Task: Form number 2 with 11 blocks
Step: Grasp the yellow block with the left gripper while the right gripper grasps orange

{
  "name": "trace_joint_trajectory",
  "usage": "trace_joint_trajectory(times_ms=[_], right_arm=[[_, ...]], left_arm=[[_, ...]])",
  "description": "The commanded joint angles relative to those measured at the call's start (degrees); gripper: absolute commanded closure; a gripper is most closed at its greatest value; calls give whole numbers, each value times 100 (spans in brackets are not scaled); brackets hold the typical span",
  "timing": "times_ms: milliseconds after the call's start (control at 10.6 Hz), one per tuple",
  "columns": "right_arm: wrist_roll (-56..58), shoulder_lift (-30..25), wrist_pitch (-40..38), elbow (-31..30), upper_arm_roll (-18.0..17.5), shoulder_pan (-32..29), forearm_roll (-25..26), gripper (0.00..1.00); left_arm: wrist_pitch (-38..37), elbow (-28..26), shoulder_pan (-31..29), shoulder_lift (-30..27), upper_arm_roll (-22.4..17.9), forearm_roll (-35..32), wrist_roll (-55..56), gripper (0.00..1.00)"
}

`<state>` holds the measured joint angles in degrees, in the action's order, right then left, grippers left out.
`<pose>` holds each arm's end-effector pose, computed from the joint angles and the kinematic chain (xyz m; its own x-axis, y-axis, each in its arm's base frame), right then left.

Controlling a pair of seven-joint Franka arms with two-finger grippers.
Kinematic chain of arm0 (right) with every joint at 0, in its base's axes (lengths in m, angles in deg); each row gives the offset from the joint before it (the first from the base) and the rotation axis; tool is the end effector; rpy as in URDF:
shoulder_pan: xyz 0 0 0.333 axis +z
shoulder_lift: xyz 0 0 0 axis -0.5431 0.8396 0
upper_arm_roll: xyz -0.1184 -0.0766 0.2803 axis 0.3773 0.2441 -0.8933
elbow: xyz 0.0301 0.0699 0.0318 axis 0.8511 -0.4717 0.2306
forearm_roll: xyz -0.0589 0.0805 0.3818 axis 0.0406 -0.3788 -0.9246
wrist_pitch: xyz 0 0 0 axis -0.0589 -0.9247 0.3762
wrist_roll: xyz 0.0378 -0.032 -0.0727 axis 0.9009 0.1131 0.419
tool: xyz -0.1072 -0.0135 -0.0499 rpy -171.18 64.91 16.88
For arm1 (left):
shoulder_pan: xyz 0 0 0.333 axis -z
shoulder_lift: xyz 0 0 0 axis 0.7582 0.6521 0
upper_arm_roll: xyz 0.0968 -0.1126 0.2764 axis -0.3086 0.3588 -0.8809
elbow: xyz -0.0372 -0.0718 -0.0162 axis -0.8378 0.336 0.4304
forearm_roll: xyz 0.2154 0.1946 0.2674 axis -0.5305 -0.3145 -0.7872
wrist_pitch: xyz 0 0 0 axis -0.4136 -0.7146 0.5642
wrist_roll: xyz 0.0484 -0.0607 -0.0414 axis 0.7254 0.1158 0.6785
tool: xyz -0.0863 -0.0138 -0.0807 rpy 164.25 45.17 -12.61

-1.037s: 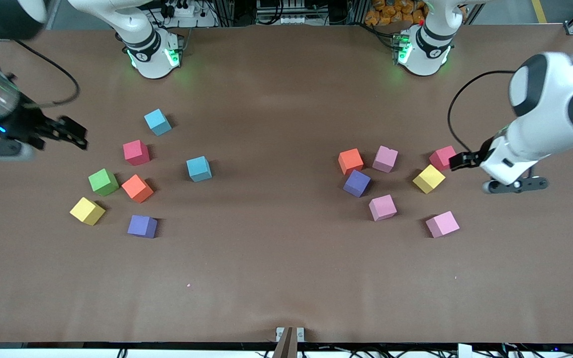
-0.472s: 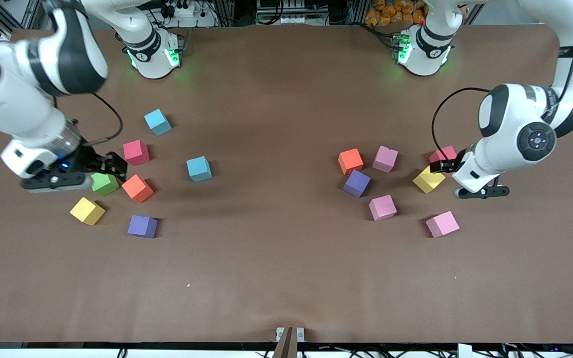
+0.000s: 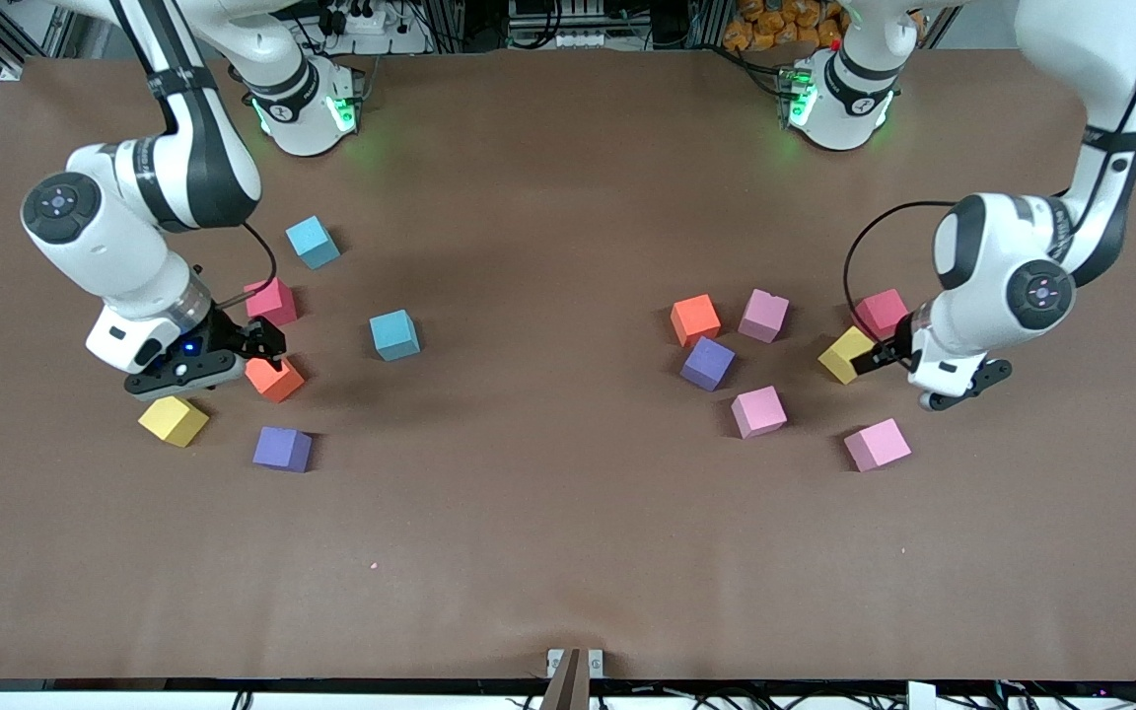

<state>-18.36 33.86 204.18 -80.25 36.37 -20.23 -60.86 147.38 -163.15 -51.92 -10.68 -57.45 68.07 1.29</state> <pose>0.5729 0.0725 0.3513 0.9399 0.3113 0.1405 0.3072 -0.9503 0.0503 0.5566 -0.0516 0.2419 0.8547 0.5019 -0.1325 0.4975 -0.8649 -0.0669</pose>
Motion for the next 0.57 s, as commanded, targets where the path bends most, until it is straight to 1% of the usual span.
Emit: trace_joint_trajectory(times_ms=[0,94,189,283,377,472], right_arm=[[1018,469,517,-23,-22,-297,23,0],[1356,550,589,-41,-23,-439,-4,0],[1412,585,598,-58,-23,-527,-4,0],[1421,690,764,-163,-23,-528,-4,0],[1560,752,1087,-373,-23,-511,-4,0],[1753,927,1160,-418,-23,-476,-4,0]], left_arm=[[225,23,94,167,13,-150,738,0],[269,14,95,185,13,-150,784,0],[270,-3,95,220,4,-159,784,0],[270,-29,95,255,4,-159,793,0],[278,-12,86,299,-5,-202,828,0],[278,-3,69,369,-5,-255,872,0]])
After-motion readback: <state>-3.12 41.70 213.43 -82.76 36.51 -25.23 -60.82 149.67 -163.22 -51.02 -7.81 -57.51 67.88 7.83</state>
